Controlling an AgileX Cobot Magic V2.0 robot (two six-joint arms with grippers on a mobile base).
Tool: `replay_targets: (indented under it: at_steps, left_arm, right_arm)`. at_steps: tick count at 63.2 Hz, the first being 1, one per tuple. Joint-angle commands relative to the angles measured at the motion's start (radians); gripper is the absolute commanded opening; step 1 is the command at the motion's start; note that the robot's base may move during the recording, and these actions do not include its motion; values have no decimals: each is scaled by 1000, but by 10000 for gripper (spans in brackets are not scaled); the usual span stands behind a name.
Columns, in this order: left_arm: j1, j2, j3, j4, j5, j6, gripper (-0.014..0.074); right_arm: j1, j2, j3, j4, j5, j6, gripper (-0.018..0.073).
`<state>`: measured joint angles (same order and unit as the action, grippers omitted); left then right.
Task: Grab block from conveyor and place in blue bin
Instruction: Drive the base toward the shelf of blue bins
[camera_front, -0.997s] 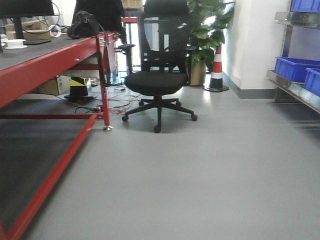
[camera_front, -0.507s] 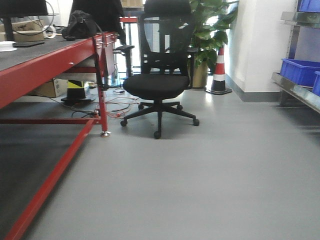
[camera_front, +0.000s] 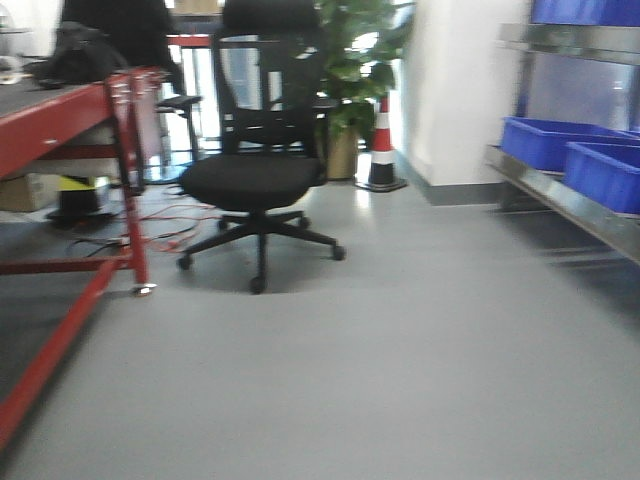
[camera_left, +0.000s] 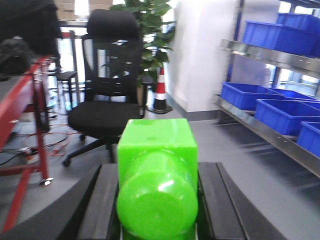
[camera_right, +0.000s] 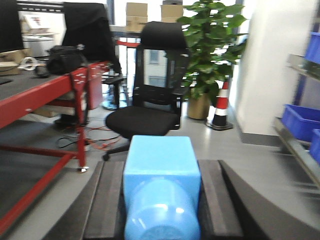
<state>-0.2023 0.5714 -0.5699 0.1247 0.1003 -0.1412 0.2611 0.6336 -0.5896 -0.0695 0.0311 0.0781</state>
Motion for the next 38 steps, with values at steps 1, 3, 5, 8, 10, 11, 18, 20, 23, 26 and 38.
replay_targets:
  at_steps: [1,3,5,8,10,11,18,20,23,26,38]
  left_arm:
    - [-5,-4,0,2,-20,2,-111]
    - [-5,-4,0,2,-20,2,-111]
    - [-5,-4,0,2,-20,2,-111]
    - [-5,-4,0,2,-20,2,-111]
    - [-5,-4,0,2,-20,2,-111]
    - [-5,-4,0,2,-20,2,-111]
    - [-5,-4,0,2,-20,2,-111]
    - [-5,-4,0,2,-20,2,-111]
    - [-5,-4,0,2,-20,2,-111]
    - [-5,-4,0,2,-20,2,-111]
    - [-5,-4,0,2,-20,2,-111]
  right_arm:
    - [1,-6,0,-7,-25,-1,-162]
    - [1,-6,0,-7,-25,-1,-162]
    - [1,-6,0,-7,-25,-1,-162]
    - [1,-6,0,-7,-25,-1,-162]
    - [1,-6,0,-7,-25,-1,-162]
    - [1,-6,0,-7,-25,-1,-162]
    - [1,-6,0,-7,-25,-1,-162]
    - [1,-6,0,-7,-25,-1,-162]
    - [1,-6,0,-7,-25,-1,-162]
    - [1,-6,0,-7,-25,-1,-162]
    - [1,-6,0,-7,-25,-1,-162]
